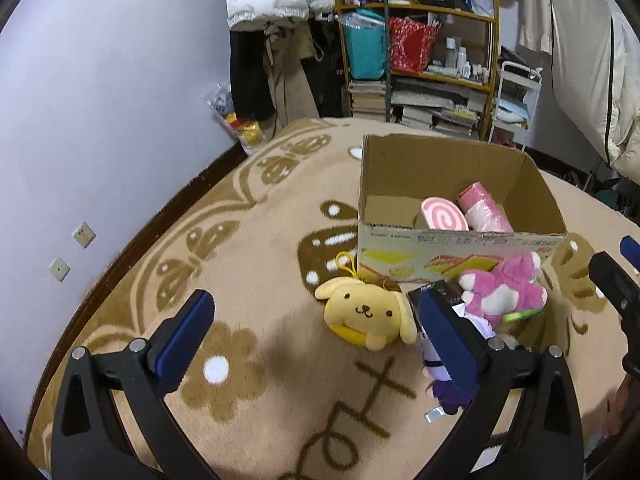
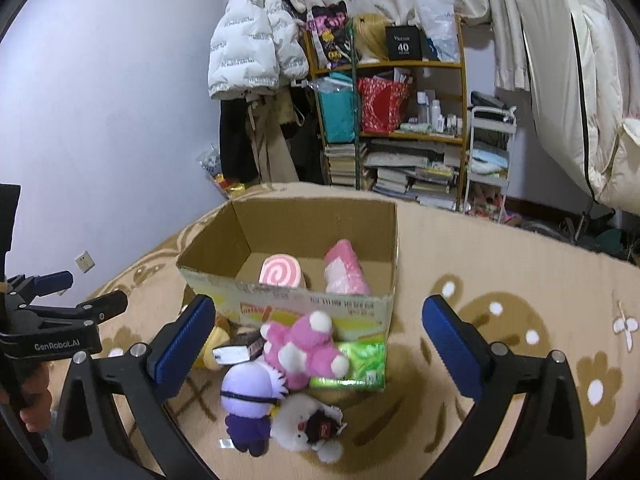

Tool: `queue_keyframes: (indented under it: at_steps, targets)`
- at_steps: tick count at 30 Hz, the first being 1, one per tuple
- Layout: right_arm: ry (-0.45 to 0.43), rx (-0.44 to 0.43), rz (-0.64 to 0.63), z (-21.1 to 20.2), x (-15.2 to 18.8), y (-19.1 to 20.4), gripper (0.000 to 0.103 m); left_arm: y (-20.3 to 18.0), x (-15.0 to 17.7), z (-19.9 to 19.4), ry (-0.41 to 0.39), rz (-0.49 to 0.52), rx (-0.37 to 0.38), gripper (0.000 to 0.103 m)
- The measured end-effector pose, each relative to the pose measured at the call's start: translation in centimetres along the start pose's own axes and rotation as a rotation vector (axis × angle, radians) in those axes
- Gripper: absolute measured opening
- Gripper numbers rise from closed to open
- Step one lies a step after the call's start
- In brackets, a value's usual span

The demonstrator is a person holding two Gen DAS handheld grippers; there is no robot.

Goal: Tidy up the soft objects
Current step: 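Withdraw left tool toward the yellow dog plush while right tool nears the pink bear, then grasp the yellow dog plush with left tool while right tool grasps the pink bear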

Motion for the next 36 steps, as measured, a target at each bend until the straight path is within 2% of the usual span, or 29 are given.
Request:
queue_keyframes:
  at_steps: [9, 36]
  targets:
    - [0.043, -0.015, 0.062, 2.0, 1.0, -1.4, 0.103, -1.2, 0.6, 2.9, 0.096, 0.018, 0.049, 0.101]
    - [0.152, 0.012, 0.107, 8.8, 3.1, -4.0, 0.103, -6.2, 2.5, 10.0, 0.279, 0.108, 0.105, 0.101]
Point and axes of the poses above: each gripper's, at about its wrist camera, not at the fingertips, and z roughly the way its jaws point, y to its left, x to its underside, the point moved 6 cm from there along z, roughly the way its jaws point, and after that the axes turned 14 degrees about -x, right-handed, at the moved point
